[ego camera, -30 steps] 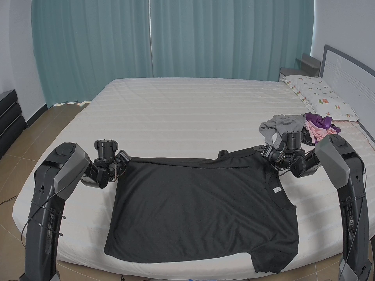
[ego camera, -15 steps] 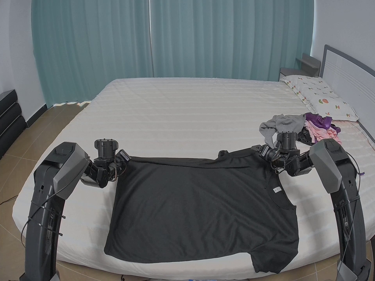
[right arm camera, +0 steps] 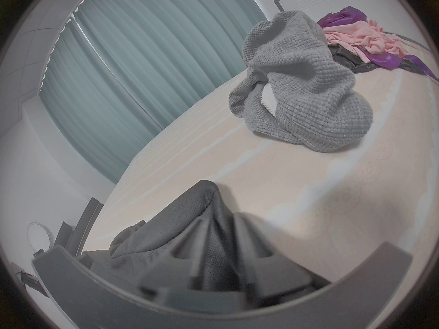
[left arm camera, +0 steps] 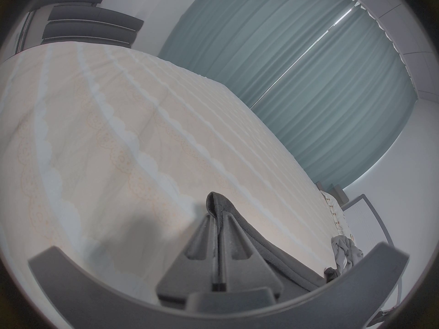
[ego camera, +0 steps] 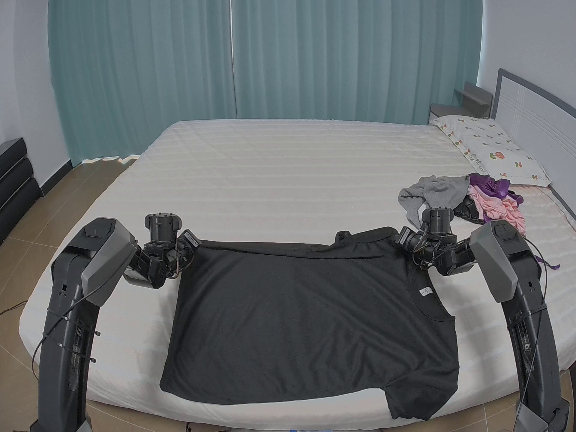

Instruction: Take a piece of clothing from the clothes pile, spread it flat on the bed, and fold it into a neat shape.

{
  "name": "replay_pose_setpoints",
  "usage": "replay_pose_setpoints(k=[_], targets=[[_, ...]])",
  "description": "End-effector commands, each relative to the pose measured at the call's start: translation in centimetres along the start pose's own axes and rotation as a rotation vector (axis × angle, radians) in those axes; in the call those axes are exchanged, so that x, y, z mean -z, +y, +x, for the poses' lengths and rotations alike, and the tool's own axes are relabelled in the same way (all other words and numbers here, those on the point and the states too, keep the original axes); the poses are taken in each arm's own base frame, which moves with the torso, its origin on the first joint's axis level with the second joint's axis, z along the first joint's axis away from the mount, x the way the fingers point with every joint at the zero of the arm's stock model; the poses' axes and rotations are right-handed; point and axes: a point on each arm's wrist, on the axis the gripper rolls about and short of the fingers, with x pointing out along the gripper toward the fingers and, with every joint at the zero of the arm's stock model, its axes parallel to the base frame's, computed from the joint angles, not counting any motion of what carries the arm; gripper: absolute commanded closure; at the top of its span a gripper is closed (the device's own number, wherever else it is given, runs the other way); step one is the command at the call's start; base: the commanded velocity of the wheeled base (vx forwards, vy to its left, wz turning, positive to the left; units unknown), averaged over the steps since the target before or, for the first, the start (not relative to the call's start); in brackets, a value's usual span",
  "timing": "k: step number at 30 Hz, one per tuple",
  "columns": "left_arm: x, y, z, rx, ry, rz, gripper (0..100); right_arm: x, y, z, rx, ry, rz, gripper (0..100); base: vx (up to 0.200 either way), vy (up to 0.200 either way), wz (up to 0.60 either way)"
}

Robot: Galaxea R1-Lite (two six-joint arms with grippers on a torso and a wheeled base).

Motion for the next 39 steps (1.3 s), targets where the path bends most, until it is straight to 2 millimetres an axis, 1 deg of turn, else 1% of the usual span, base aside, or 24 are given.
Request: replay_pose_setpoints(k=[1, 6, 7, 9, 12, 15, 17, 22, 24, 25, 30, 31, 32, 35, 38, 39], targets=[[-0.3, -0.3, -0.1, 0.008, -0.01, 0.003, 100, -0.9, 0.0, -0.2, -0.013, -0.038, 0.003, 100, 0.0, 0.0, 0.0], [-0.5, -0.4, 0.0, 0.013, -0.016, 0.032, 100, -2.5, 0.2, -0.5, -0.014, -0.141, 0.001, 100, 0.0, 0.0, 0.0], [-0.5, -0.4, 0.0, 0.013, -0.016, 0.032, 100, -2.5, 0.2, -0.5, -0.014, -0.141, 0.001, 100, 0.0, 0.0, 0.0], [-0.8, -0.8, 0.1, 0.026, -0.031, 0.033, 100, -3.5, 0.2, -0.6, -0.016, -0.19, 0.003, 100, 0.0, 0.0, 0.0], [-1.3, -1.3, 0.1, 0.048, -0.053, 0.031, 100, -4.3, 0.5, -0.7, -0.019, -0.242, 0.004, 100, 0.0, 0.0, 0.0], [-1.6, -1.6, 0.4, 0.062, -0.067, 0.029, 100, -4.2, 0.5, -0.5, -0.018, -0.25, 0.004, 100, 0.0, 0.0, 0.0], [-1.8, -2.0, 0.4, 0.075, -0.078, 0.031, 100, -3.6, 0.4, -0.2, -0.017, -0.243, 0.003, 100, 0.0, 0.0, 0.0], [-1.0, -1.4, 1.2, 0.068, -0.065, 0.031, 100, -2.7, 0.0, 0.3, -0.013, -0.235, -0.001, 100, 0.0, 0.0, 0.0], [-1.0, -1.4, 1.2, 0.068, -0.065, 0.032, 100, -2.7, 0.0, 0.3, -0.014, -0.234, -0.001, 100, 0.0, 0.0, 0.0], [-0.8, -1.2, 1.6, 0.066, -0.063, 0.031, 100, -2.6, -0.3, 0.4, -0.006, -0.227, 0.001, 100, 0.0, 0.0, 0.0], [-0.6, -1.0, 1.7, 0.06, -0.057, 0.031, 100, -1.6, -0.8, 0.7, 0.008, -0.204, -0.003, 100, 0.0, 0.0, 0.0], [-0.6, -1.0, 1.6, 0.059, -0.056, 0.031, 100, -1.5, -0.9, 0.8, 0.011, -0.2, -0.003, 0, 0.0, 0.0, 0.0], [-0.5, -0.9, 1.6, 0.056, -0.055, 0.032, 0, -1.4, -0.9, 0.8, 0.011, -0.197, -0.002, 0, 0.0, 0.0, 0.0], [-0.6, -0.9, 1.6, 0.054, -0.055, 0.029, 0, -1.5, -0.8, 0.5, 0.007, -0.202, 0.003, 0, 0.0, 0.0, 0.0], [-0.8, -0.7, 1.1, 0.043, -0.051, 0.028, 0, -2.6, -0.5, -0.4, -0.005, -0.233, 0.004, 0, 0.0, 0.0, 0.0], [-0.8, -0.7, 1.1, 0.042, -0.049, 0.028, 0, -2.6, -0.4, -0.5, -0.005, -0.233, 0.004, 0, 0.0, 0.0, 0.0]])
